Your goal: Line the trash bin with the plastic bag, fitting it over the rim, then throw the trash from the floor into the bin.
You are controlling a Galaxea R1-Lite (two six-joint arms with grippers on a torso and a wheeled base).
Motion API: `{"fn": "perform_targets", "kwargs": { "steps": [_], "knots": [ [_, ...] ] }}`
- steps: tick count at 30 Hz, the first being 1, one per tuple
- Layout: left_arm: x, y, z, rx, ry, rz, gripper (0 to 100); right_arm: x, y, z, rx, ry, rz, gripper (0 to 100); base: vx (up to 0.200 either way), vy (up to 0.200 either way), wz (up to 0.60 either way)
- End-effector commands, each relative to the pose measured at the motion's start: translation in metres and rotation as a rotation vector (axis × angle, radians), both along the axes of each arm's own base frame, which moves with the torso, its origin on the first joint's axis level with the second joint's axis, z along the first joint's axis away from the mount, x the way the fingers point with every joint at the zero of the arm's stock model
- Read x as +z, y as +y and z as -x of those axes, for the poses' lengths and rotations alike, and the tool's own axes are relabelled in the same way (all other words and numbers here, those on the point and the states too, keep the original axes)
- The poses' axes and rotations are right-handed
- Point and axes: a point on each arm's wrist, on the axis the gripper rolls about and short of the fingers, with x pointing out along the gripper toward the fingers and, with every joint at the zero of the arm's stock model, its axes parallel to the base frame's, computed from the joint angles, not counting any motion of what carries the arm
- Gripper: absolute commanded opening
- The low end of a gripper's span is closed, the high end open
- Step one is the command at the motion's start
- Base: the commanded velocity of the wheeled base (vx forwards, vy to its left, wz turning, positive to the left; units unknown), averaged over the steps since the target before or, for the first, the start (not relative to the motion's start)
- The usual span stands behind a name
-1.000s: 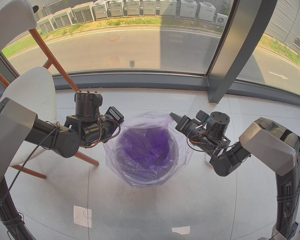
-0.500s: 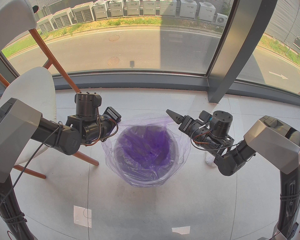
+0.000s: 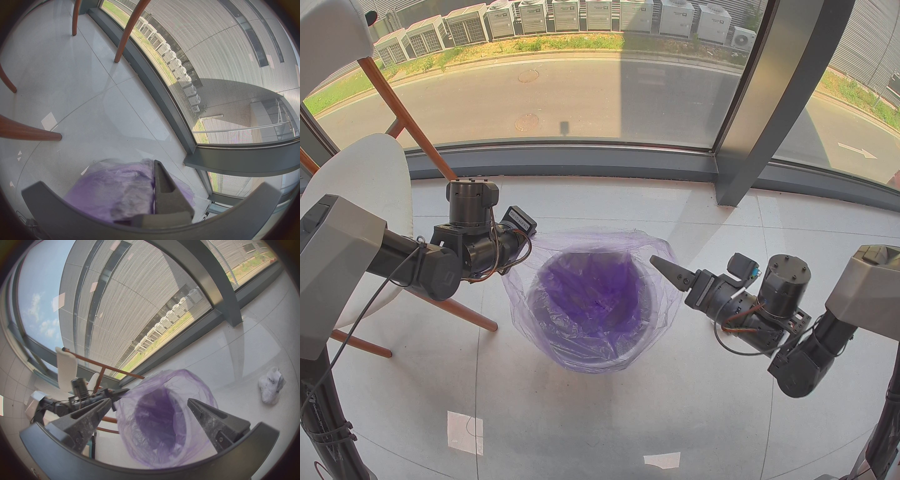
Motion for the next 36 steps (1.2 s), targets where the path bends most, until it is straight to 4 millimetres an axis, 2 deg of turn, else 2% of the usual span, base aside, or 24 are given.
{"fn": "perform_targets", "kwargs": {
  "steps": [1,3,4,10,15,17,18,19,22,24,25,27,32,36],
  "knots": [
    [-0.014,-0.003,-0.016,0.006,0.016,-0.004,0,0.010,-0.009,0.038,0.062,-0.034,0.005,100,0.000,0.000,0.00],
    [-0.016,-0.003,-0.018,0.006,0.024,-0.006,0,0.009,-0.010,0.040,0.061,-0.027,0.009,100,0.000,0.000,0.00],
    [-0.020,-0.002,-0.020,0.011,0.039,-0.013,100,0.008,-0.012,0.042,0.055,-0.019,0.012,100,0.000,0.000,0.00],
    [-0.024,-0.002,-0.024,0.025,0.040,-0.017,100,0.004,-0.017,0.050,0.055,0.007,0.027,100,0.000,0.000,0.00],
    [-0.023,0.000,-0.016,0.017,0.053,-0.034,100,0.001,-0.019,0.054,0.055,0.025,0.037,100,0.000,0.000,0.00],
    [-0.002,0.002,-0.005,0.010,0.021,-0.023,100,0.000,-0.020,0.055,0.054,0.030,0.040,100,0.000,0.000,0.00],
    [0.000,0.002,-0.004,0.009,0.017,-0.023,100,0.000,-0.020,0.055,0.054,0.033,0.041,100,0.000,0.000,0.00],
    [0.014,0.005,0.007,-0.004,-0.003,-0.018,100,-0.001,-0.020,0.057,0.054,0.036,0.044,100,0.000,0.000,0.00],
    [0.031,0.006,0.016,-0.026,-0.042,-0.005,100,-0.002,-0.020,0.057,0.054,0.043,0.048,100,0.000,0.000,0.00],
    [0.035,0.007,0.018,-0.030,-0.051,-0.001,100,-0.002,-0.020,0.058,0.055,0.043,0.048,100,0.000,0.000,0.00],
    [0.047,0.009,0.024,-0.042,-0.078,0.011,100,-0.002,-0.020,0.058,0.055,0.043,0.048,100,0.000,0.000,0.00],
    [0.054,0.009,0.031,-0.055,-0.086,0.017,100,-0.002,-0.020,0.058,0.055,0.043,0.048,100,0.000,0.000,0.00],
    [0.041,0.004,0.056,-0.108,0.021,-0.059,100,-0.005,-0.021,0.059,0.037,0.053,0.055,100,0.000,0.000,0.00],
    [0.015,0.001,0.071,-0.165,0.093,-0.157,100,-0.010,-0.020,0.065,0.042,0.079,0.069,100,0.000,0.000,0.00]
  ]
}}
